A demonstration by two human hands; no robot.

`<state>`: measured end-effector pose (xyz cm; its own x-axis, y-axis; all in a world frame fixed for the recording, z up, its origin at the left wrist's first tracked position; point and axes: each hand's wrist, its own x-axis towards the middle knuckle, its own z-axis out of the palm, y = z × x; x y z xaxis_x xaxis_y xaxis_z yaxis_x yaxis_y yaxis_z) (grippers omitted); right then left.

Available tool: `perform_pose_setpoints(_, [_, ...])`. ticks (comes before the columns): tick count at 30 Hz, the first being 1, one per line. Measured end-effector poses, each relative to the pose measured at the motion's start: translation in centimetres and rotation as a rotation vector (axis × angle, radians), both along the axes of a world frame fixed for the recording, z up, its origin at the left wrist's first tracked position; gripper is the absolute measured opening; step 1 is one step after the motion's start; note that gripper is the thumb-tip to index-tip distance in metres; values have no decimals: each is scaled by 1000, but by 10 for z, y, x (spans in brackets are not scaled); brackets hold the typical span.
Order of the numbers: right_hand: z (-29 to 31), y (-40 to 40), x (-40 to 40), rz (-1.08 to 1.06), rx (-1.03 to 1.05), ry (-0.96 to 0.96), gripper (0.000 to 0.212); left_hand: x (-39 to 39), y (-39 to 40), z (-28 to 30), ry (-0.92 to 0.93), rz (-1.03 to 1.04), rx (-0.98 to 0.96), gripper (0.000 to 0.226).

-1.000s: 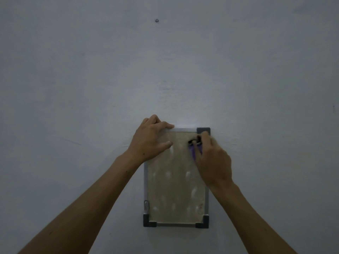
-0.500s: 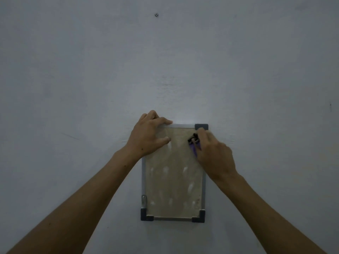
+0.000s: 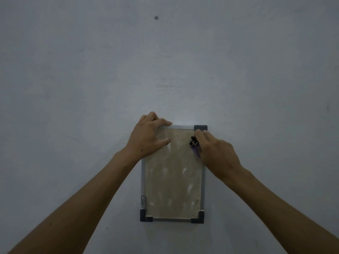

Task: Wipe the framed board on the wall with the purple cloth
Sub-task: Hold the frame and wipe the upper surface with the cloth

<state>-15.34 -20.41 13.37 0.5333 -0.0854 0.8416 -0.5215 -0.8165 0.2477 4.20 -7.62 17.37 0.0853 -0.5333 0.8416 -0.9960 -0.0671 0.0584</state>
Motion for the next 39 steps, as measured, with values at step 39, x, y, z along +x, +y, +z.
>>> perform_pose_setpoints(39, [6, -28, -11, 1, -41, -141, 25, 3, -3, -3, 0, -2, -10, 51])
